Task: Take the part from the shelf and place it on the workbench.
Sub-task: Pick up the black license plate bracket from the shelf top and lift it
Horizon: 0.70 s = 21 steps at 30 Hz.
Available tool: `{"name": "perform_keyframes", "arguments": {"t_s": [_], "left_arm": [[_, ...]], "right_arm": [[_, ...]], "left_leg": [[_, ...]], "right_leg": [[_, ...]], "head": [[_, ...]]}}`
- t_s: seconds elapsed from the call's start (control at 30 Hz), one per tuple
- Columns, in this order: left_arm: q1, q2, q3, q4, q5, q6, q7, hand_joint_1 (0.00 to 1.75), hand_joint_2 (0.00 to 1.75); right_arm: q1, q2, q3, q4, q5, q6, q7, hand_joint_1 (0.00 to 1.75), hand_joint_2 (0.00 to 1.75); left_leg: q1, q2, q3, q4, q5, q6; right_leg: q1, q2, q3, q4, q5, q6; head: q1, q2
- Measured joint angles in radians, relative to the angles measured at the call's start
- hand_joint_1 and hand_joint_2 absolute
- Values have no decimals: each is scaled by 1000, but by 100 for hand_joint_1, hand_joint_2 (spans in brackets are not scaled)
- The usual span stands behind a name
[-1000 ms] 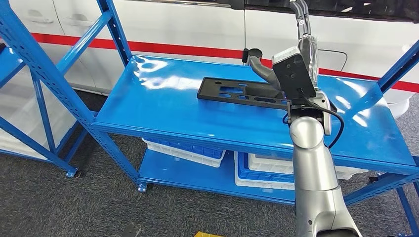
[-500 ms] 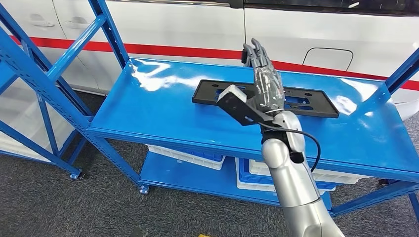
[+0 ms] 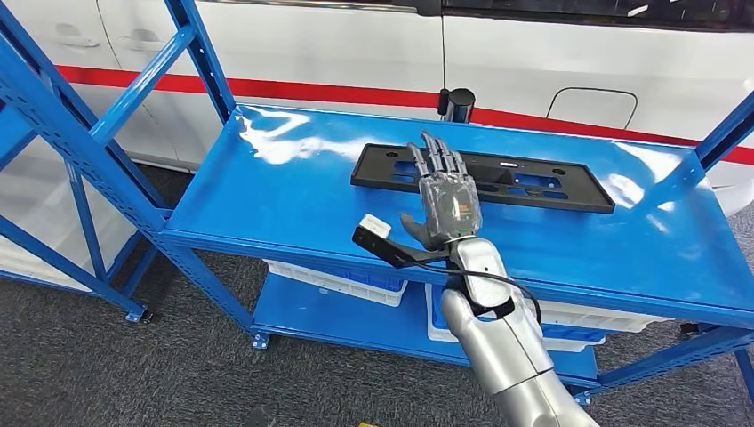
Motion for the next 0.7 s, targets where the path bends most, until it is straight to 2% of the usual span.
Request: {"name": "perform_keyframes", "arguments": {"t_s": [0.07,0.2,0.47,0.7], "left_arm": [[-10,-13,0,0,0,5,9,0,0],[-21,-35,0,0,-9,9,14,0,0],[-23,-46,8,0,16,-18,5,0,0],[-23,-51,31,0,27,-24,-1,0,0]], "right_arm": [[-21,3,8,76,81,-76,61,0,175],[-73,12,3,218,107,-150,108,0,175],[-159,14,-19,400,110,-163,218,0,175],[-207,2,-52,490,110,-118,281,0,175]], "left_leg": [[-1,0,0,0,0,0],[-1,0,1,0,0,0],[-2,0,1,1,0,0],[-2,0,2,1,0,0]], "right_leg": [[-1,0,0,0,0,0],[-1,0,1,0,0,0],[-1,0,1,0,0,0],[-1,0,1,0,0,0]], "head": [[0,0],[0,0],[0,0],[0,0]]}}
